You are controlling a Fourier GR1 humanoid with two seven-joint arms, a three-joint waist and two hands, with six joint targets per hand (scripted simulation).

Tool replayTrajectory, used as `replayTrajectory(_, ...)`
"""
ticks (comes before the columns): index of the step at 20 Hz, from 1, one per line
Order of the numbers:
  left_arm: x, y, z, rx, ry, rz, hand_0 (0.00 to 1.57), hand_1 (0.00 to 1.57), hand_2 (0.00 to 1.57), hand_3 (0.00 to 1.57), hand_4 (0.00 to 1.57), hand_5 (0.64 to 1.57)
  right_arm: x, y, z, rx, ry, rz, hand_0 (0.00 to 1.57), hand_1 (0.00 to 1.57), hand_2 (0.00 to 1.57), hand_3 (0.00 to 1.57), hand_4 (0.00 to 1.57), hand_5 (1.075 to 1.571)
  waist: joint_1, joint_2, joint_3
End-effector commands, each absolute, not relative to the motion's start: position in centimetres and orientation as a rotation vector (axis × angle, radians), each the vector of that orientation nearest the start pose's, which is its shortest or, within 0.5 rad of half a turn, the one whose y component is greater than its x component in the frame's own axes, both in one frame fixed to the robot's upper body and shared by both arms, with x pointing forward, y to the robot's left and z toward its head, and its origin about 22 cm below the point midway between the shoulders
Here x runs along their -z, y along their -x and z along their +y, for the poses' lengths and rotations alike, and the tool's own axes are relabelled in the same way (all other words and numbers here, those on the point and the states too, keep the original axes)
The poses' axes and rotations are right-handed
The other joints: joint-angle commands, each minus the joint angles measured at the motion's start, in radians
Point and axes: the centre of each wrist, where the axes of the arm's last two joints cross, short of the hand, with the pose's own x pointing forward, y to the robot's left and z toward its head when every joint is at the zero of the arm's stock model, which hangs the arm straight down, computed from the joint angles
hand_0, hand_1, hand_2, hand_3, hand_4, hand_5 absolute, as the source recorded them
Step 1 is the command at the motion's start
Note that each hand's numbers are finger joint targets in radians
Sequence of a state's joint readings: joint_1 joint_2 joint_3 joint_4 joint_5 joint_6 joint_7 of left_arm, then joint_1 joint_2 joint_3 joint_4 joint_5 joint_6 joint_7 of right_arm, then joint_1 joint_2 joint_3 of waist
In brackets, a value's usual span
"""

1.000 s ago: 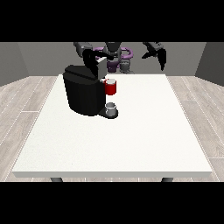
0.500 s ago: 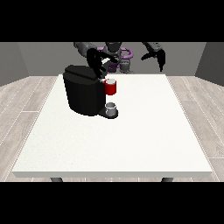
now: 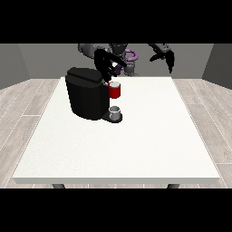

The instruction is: Insert the coffee pod into the coffee machine and close the lid

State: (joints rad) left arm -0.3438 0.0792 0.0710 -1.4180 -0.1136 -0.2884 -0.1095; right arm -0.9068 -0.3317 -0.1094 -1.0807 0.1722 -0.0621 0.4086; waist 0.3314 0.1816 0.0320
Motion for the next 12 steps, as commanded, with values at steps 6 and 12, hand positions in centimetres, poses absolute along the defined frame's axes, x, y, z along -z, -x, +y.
replayTrajectory(6, -7.4, -33.1, 20.1, 0.513, 0.205, -1.846, 0.00, 0.00, 0.00, 0.00, 0.40, 1.571, -27.7, -40.6, -18.8, -0.355, 0.364, -1.851, 0.00, 0.00, 0.00, 0.00, 0.00, 1.571, 0.182, 0.064, -0.0312)
replayTrajectory(12, -8.4, -33.5, 17.8, 0.540, 0.247, -1.891, 0.00, 0.00, 0.00, 0.00, 0.38, 1.571, -29.1, -40.4, -18.9, -0.340, 0.375, -1.912, 0.00, 0.00, 0.00, 0.00, 0.00, 1.571, 0.243, 0.119, -0.0311)
